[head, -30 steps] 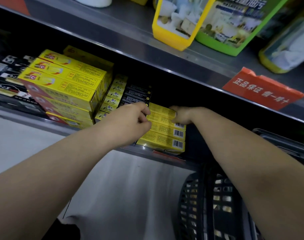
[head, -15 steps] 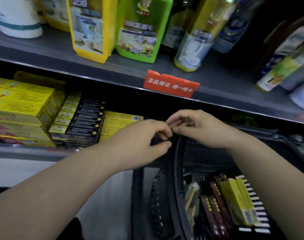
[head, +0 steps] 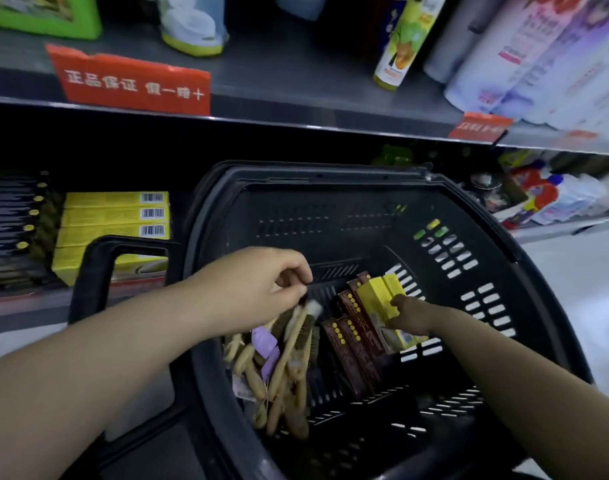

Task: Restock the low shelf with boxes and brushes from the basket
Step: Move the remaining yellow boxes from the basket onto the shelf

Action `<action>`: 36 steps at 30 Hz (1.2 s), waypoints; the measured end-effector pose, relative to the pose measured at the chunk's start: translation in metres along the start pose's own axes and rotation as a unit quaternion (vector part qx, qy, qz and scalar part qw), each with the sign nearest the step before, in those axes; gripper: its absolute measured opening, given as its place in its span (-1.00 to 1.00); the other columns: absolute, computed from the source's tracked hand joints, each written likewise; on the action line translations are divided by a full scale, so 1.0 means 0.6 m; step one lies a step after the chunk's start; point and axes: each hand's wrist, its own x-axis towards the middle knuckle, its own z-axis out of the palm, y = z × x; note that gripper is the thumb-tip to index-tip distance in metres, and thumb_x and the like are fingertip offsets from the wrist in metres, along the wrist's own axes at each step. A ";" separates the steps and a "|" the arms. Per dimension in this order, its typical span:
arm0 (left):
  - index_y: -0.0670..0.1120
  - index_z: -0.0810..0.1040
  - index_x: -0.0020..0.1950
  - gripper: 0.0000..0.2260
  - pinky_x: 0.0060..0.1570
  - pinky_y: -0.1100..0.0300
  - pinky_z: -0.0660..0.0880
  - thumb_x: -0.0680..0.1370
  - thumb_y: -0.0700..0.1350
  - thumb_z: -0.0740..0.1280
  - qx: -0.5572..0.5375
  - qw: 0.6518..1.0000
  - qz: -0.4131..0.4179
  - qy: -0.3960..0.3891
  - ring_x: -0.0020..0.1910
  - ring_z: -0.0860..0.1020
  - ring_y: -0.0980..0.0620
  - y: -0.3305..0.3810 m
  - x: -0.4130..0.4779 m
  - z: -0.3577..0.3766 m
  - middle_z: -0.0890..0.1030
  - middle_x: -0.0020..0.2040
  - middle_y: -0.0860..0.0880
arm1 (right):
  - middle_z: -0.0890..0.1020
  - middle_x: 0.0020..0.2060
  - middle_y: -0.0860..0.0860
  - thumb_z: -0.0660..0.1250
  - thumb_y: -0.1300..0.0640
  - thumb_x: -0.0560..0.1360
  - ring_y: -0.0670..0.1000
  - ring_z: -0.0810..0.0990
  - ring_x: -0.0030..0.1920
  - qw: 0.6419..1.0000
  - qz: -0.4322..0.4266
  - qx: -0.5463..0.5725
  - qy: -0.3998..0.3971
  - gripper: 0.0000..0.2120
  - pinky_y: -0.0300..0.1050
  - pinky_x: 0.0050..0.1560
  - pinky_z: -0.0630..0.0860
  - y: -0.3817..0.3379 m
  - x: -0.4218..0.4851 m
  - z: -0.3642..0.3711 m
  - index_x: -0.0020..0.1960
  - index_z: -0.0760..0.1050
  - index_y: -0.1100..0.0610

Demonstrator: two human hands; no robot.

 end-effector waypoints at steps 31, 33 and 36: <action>-0.12 0.48 0.11 -0.83 -0.05 0.11 0.57 0.53 -0.21 0.34 -0.466 0.832 -0.301 0.006 -0.04 0.64 -0.03 0.014 0.040 0.051 0.65 0.04 -0.12 | 0.59 0.04 0.17 0.23 0.08 0.57 0.11 0.56 -0.03 0.979 0.013 0.160 0.127 -0.75 -0.12 -0.12 0.48 0.008 0.044 -0.042 0.05 0.52 0.27; -0.13 0.44 0.19 -0.75 -0.03 0.09 0.57 0.53 -0.21 0.35 -0.451 0.842 -0.295 0.004 -0.01 0.63 -0.05 0.014 0.041 0.052 0.63 0.06 -0.12 | 0.53 0.05 0.18 0.20 0.03 0.57 0.11 0.50 -0.01 0.995 0.070 0.051 0.052 -0.72 -0.15 -0.14 0.43 0.021 0.072 -0.002 -0.06 0.47 0.26; -0.14 0.42 0.24 -0.71 -0.07 0.10 0.58 0.53 -0.21 0.35 -0.447 0.846 -0.291 0.001 -0.02 0.64 -0.05 0.017 0.046 0.053 0.63 0.06 -0.13 | 0.28 0.37 0.28 0.20 0.00 0.56 0.24 0.32 0.34 0.992 0.118 -0.017 0.045 -0.44 0.02 0.26 0.36 0.020 0.099 0.033 0.40 0.21 0.33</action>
